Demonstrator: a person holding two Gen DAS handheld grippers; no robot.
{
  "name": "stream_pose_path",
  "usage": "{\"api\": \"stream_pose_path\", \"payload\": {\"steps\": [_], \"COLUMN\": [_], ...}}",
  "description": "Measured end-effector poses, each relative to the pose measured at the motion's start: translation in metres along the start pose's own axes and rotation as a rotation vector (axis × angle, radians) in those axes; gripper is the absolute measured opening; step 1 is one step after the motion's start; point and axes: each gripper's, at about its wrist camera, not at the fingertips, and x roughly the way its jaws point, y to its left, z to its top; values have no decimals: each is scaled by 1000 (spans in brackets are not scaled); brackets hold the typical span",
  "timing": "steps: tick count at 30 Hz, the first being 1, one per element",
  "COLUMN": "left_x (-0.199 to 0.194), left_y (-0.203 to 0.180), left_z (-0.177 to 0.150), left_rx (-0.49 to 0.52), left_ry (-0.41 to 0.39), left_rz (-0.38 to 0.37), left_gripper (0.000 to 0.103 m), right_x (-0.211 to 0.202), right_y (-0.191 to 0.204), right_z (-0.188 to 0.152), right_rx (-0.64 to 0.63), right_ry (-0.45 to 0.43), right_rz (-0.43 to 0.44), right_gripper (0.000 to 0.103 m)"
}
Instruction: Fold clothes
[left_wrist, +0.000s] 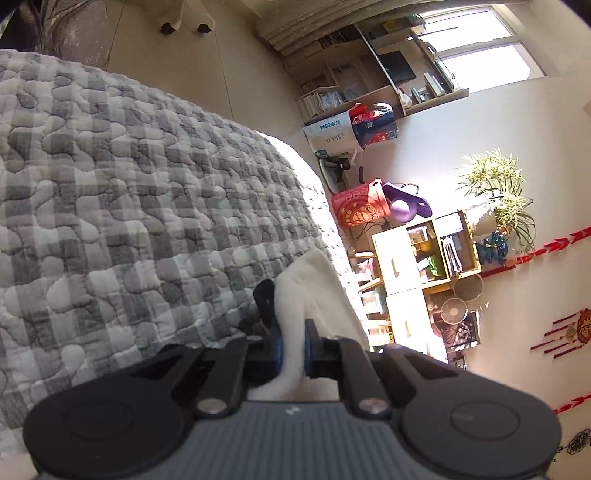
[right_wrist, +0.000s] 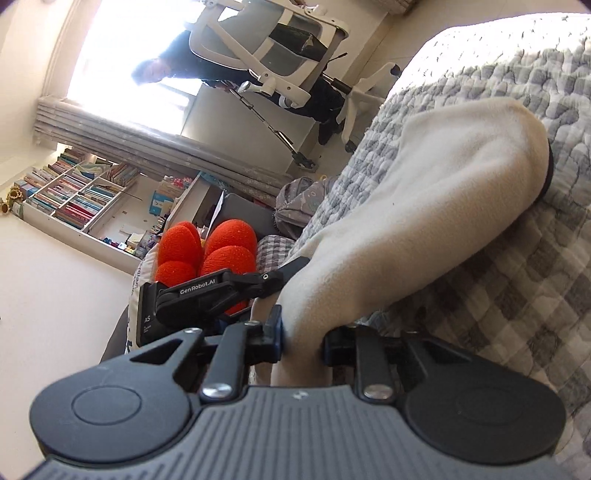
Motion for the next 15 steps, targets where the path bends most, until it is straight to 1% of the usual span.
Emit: {"api": "stream_pose_path", "payload": {"steps": [4,9,12,14,15], "left_x": [1,15,18,22,21], "left_y": [-36,-73,-81,-79,-73], "left_z": [12,17,14,10,7], "left_rx": [49,126,177,189,190], "left_ry": [-121,-244,-309,-324,-322], "left_rz": [-161,-339,-414,-429,-420], "left_gripper": [10,10,11,11,11], "right_x": [-23,-50,-59,-60,-60], "right_y": [19,34,40,40,39], "right_z": [36,79,92,93,92], "right_rx": [-124,-274,-358,-397,-414], "right_ry": [-108,-220,-260,-265,-264], "right_rz": [30,56,68,64,62], "right_gripper": [24,24,23,23,24]}}
